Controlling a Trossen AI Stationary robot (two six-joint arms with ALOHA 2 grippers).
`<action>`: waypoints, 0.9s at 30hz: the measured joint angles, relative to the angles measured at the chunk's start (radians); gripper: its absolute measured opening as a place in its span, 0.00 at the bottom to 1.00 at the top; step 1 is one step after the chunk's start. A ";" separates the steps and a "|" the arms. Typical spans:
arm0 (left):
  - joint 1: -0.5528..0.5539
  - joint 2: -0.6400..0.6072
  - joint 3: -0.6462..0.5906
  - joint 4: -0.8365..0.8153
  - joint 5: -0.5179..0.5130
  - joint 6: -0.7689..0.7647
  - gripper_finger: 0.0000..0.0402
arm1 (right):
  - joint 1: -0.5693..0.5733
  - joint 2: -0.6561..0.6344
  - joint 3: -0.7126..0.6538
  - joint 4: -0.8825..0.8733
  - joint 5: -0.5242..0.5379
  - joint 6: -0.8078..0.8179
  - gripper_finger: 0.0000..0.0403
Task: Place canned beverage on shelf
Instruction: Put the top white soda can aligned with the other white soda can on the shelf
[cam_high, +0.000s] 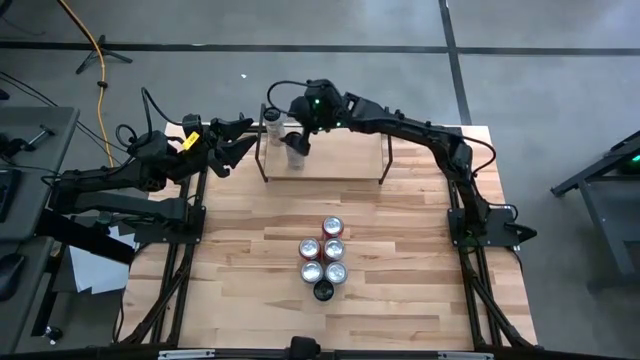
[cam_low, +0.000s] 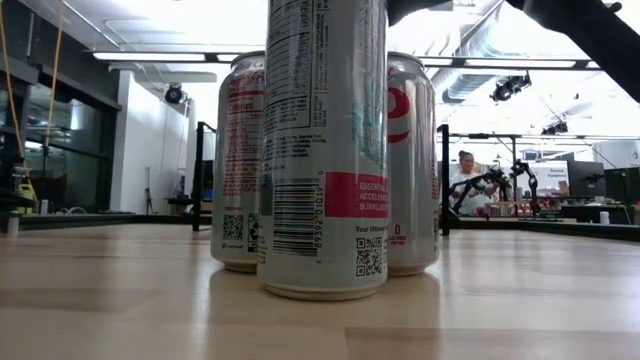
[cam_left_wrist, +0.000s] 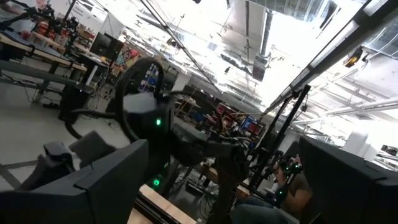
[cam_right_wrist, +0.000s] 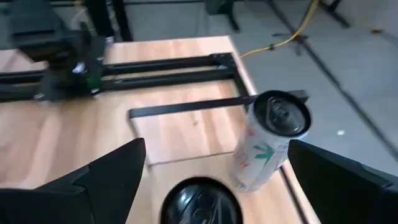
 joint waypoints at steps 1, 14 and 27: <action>0.000 0.000 0.000 0.000 0.000 0.000 0.93 | -0.004 0.000 0.018 -0.028 -0.036 -0.001 0.95; 0.000 0.000 0.000 0.000 0.000 0.051 0.93 | -0.021 0.000 0.140 -0.623 -0.345 -0.167 0.95; 0.000 0.000 0.000 0.000 0.000 0.053 0.93 | -0.011 -0.082 0.139 -0.794 -0.387 -0.223 0.95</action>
